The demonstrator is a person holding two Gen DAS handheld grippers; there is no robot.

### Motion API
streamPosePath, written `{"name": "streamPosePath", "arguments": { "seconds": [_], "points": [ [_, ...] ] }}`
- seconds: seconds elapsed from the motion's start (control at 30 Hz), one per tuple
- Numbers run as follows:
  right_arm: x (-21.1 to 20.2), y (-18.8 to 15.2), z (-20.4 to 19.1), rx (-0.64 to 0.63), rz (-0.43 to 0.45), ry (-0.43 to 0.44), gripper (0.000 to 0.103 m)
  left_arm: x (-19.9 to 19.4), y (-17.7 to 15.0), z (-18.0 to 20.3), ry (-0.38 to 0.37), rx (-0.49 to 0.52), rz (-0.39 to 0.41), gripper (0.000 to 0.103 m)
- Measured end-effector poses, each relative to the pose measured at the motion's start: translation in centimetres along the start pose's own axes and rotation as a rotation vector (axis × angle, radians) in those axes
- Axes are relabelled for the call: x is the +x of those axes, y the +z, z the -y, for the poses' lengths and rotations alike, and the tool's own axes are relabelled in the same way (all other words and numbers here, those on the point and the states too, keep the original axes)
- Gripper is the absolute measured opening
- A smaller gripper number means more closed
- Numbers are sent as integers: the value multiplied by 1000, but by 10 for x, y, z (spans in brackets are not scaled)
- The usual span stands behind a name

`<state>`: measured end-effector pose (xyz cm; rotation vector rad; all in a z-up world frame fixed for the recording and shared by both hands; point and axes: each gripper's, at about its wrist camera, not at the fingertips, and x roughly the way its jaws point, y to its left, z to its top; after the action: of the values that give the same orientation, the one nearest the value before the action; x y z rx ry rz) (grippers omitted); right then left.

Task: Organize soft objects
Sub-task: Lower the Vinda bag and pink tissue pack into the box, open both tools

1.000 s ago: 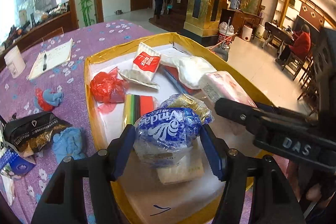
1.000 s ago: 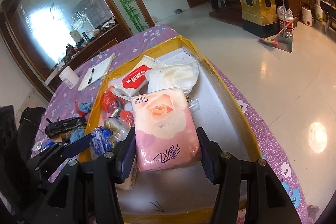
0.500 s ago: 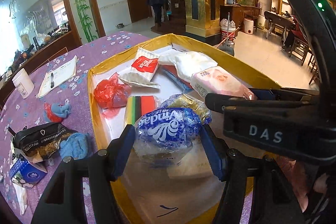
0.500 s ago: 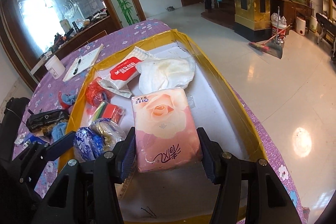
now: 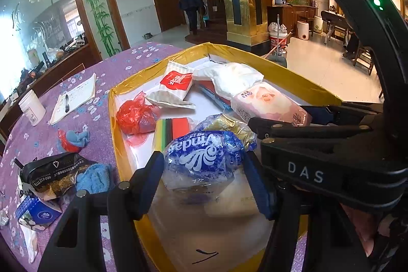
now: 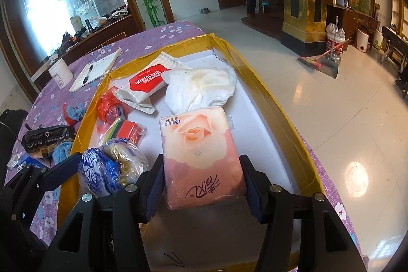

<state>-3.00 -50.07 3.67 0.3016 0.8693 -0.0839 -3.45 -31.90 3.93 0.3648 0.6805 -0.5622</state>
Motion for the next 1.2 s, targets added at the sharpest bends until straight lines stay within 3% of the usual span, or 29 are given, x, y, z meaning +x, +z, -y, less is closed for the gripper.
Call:
{"name": "streamPosePath", "arguments": {
  "seconds": [1.0,1.2],
  "points": [
    [-1,-1,-3,-8,-1,-13,63,-5,1,2,21,19,22,65],
    [-13,-2,-8,-8,16,8,74,-9,1,3,17,21,46,72]
  ]
}}
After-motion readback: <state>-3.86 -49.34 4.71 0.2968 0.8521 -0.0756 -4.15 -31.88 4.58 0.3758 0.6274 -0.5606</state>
